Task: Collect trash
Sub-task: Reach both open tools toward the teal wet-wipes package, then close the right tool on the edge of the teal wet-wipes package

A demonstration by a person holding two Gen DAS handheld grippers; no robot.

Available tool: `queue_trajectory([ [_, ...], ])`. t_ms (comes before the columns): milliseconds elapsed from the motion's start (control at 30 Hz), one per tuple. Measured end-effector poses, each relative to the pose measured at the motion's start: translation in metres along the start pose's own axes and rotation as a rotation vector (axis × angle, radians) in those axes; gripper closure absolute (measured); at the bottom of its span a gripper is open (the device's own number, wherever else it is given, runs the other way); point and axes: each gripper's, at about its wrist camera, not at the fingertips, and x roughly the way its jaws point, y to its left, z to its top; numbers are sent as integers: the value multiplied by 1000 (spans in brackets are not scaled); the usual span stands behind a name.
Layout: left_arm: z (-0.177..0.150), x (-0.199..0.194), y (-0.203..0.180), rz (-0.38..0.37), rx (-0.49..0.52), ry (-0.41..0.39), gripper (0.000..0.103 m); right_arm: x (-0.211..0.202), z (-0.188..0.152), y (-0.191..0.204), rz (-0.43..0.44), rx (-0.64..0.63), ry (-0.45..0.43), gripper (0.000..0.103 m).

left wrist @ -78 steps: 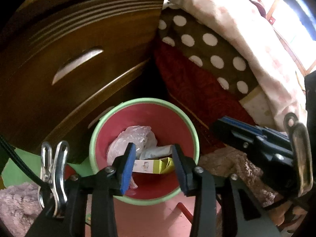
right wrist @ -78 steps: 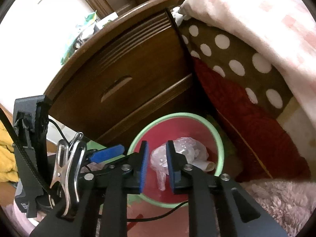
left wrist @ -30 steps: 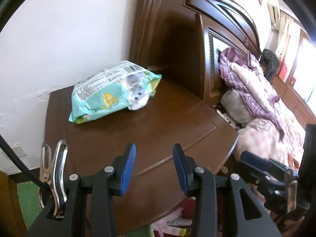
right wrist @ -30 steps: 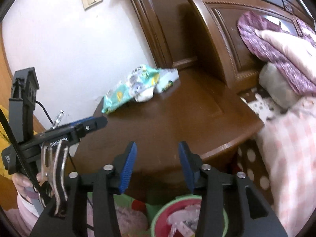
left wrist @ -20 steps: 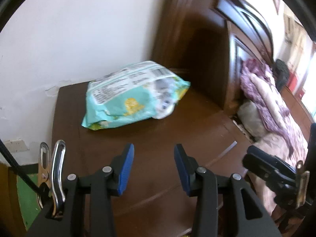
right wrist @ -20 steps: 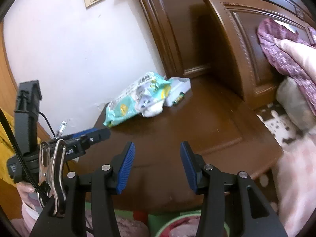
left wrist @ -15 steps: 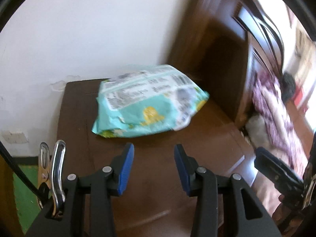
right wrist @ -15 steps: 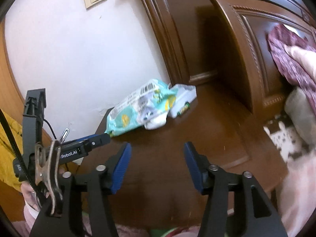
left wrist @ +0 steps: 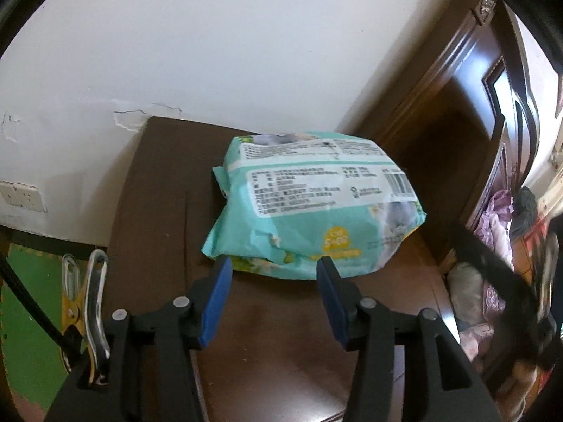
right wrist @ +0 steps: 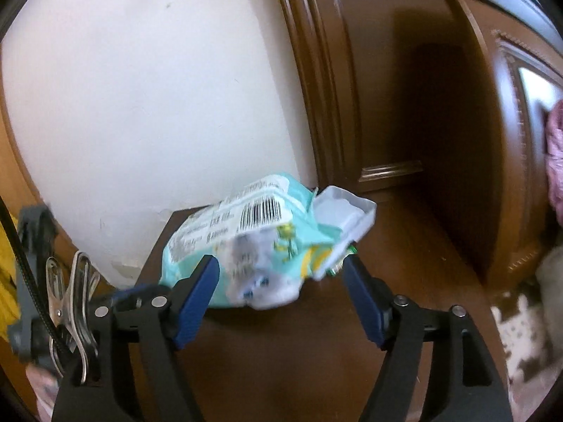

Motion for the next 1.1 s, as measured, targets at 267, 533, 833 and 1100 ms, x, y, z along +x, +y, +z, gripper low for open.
queue_trajectory([
  [267,0,0,9,-25,-25,0,50,44,12,-12,8,22,68,27],
  [533,-4,-7,7,-51,-27,2,50,36,-4,-15,42,32,64,102],
  [833,-2,-12,9,-23,-26,-14,49,16,7,-13,36,13,15,85],
  [1100,32,-5,16,27,-45,-44,46,58,39,-14,9,1,72,48],
])
